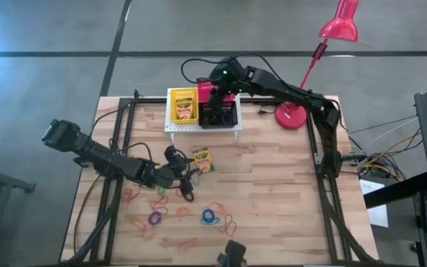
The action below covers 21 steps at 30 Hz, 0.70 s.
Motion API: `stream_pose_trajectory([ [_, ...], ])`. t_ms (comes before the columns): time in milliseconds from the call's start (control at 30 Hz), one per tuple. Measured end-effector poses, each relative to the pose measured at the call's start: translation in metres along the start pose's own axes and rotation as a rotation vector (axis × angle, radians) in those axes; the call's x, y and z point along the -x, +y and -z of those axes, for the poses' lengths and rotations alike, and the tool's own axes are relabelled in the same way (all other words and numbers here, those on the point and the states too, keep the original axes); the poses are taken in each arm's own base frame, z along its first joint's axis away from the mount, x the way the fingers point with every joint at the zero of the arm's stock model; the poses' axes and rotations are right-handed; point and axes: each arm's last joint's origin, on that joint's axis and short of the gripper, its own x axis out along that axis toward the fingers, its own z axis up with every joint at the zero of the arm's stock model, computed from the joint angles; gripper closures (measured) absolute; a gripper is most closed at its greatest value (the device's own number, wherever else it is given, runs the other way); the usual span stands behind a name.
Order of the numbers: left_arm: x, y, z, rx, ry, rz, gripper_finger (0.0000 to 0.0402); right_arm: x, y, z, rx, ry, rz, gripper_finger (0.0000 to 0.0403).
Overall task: Pick & Place Office Desk Supplies
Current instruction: Put the blue spring keychain into the black bin
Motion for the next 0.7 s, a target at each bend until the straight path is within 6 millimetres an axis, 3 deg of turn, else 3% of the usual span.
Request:
stream_pose_trajectory([
  [133,0.0,0.0,0.0,0.0,0.0,0.0,0.0215,0.035,0.023,-0.006,0.036,-0.06,-0.068,0.0217],
  [333,0.0,0.0,0.0,0.0,0.001,0.0,0.0215,0.082,0.087,0.019,0.156,-0.085,-0.209,0.0224],
  [533,0.0,0.0,0.0,0.016,0.002,0.003,0.0215,0.123,0.158,0.076,0.212,-0.201,-0.404,0.0239],
  [700,0.0,-0.001,0.0,0.018,0.002,0.006,0.0215,0.138,0.202,0.134,0.215,-0.3,-0.547,0.0245],
])
